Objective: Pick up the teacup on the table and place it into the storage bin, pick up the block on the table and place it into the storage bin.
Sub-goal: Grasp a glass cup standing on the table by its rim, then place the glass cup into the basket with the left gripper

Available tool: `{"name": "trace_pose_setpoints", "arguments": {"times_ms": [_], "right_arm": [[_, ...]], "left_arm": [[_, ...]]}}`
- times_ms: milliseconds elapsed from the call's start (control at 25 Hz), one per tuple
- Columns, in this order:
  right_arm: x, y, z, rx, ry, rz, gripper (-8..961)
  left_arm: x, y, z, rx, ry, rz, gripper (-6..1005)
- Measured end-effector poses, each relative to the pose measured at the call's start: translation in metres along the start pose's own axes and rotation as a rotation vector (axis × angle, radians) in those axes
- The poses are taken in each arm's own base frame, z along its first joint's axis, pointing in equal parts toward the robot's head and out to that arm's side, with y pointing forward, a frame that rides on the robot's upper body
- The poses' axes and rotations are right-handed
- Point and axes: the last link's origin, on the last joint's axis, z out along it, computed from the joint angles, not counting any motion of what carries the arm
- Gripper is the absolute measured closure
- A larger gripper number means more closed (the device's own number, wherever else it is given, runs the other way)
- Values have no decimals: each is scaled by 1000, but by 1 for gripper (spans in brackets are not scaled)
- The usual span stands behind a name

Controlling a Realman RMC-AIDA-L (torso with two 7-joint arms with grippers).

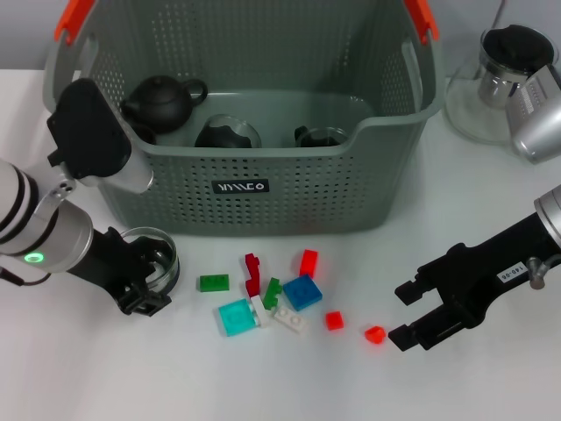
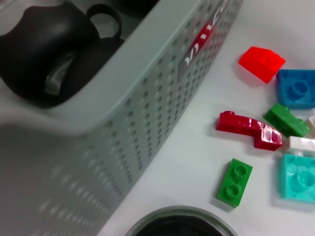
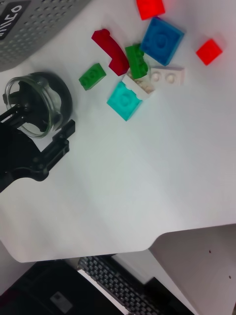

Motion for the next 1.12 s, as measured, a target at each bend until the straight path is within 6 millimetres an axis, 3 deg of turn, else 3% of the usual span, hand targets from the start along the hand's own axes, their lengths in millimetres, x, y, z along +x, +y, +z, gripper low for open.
{"name": "trace_pose_setpoints", "arguments": {"times_ms": [160,400,600,840,1120], "right_arm": [[0,0,-1,2,1,1,128],[0,-1,-1,3,1,6,128],[0,-1,-2,7,1,6,129],[1,-3,-3,16,-2,5,129],[1,-3,-3,16,-1,6,129]], "left_arm": [[0,3,5,5,-10,18,418],[2,6,6,4,-16,40,627],[4,6,2,5,-15,48,858],[9,14,-15,-24,-14,68,954],[26,52,-57,-176,35,123,953]]}}
